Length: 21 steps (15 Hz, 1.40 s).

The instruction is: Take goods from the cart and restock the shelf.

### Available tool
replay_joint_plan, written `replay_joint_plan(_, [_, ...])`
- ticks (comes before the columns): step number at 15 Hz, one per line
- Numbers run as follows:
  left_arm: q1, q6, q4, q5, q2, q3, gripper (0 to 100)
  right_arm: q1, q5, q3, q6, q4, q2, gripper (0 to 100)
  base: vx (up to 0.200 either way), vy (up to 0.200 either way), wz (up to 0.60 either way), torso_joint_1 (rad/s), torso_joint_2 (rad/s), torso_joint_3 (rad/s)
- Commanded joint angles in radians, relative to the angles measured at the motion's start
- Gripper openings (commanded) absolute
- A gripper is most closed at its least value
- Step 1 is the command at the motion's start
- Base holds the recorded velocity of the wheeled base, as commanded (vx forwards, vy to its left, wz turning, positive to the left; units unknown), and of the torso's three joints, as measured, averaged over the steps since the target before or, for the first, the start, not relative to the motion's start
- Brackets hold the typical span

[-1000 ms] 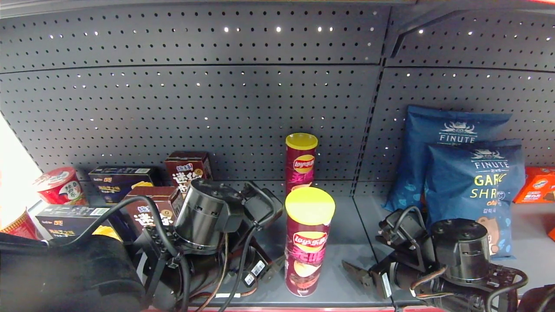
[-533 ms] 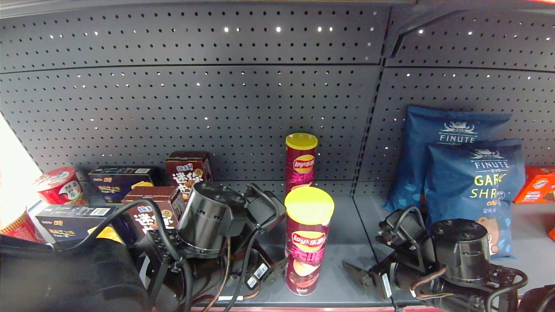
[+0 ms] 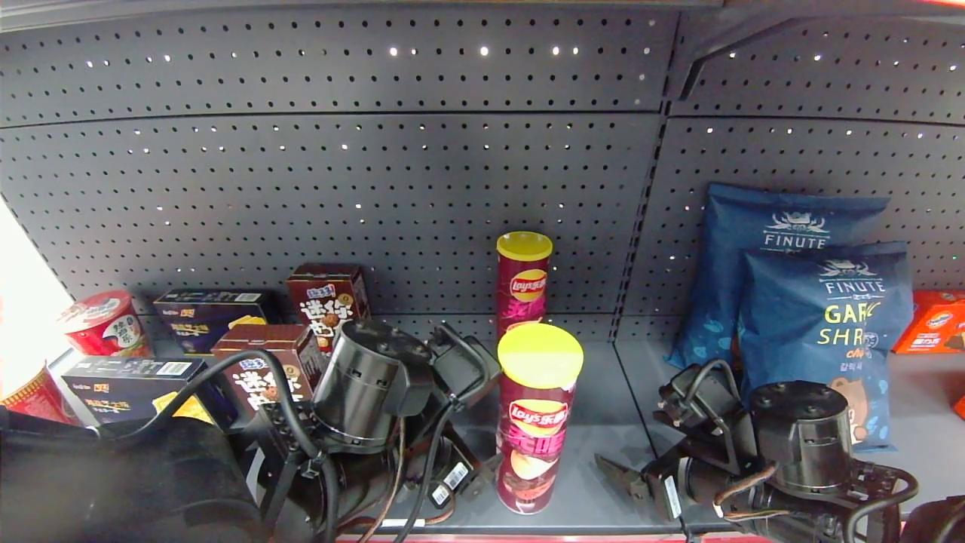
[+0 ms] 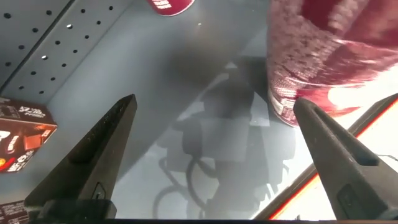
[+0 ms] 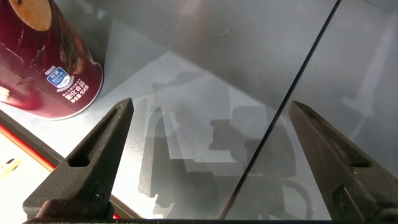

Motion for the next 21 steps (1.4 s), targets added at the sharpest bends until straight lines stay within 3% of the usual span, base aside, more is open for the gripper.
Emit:
replay_joint_plan(1, [-0.005,0.0,-0.001,0.001,0.002,0.0,100,0.001,0.0,0.0,0.0,-0.001,0.002,100,0.0,0.0,0.0,0.0,0.0,0.0])
replay_joint_plan(8, [0.018,-0.006,0.002,0.005,-0.108,0.075,100,0.002,0.0,0.002,0.0,-0.008,-0.034,100,0.0,0.0,0.0,0.0,0.0,0.0])
replay_joint_plan(13, [0.121,-0.006,0.002,0.007,-0.344,0.052,100,-0.033,-0.035,-0.087,0.014,0.05,-0.252,100,0.0,0.0,0.0,0.0,0.0,0.0])
replay_joint_plan(15, [0.197,-0.004,0.001,0.005,-0.473,0.083,100,-0.045,-0.139,-0.047,0.011,0.107,-0.334,100,0.0,0.0,0.0,0.0,0.0,0.0])
replay_joint_plan(17, [0.293,0.0,0.001,-0.001,-0.594,0.152,100,-0.088,-0.146,-0.038,0.011,0.103,-0.388,100,0.0,0.0,0.0,0.0,0.0,0.0])
replay_joint_plan(19, [0.449,0.0,0.007,-0.059,-0.801,0.302,100,-0.199,-0.144,-0.003,0.012,0.107,-0.486,100,0.0,0.0,0.0,0.0,0.0,0.0])
replay_joint_plan(20, [0.481,0.0,0.013,-0.07,-0.852,0.337,100,-0.22,-0.144,0.019,0.012,0.108,-0.514,100,0.0,0.0,0.0,0.0,0.0,0.0])
replay_joint_plan(21, [0.558,0.0,0.019,-0.078,-0.982,0.426,100,-0.291,-0.144,0.089,0.012,0.114,-0.601,100,0.0,0.0,0.0,0.0,0.0,0.0])
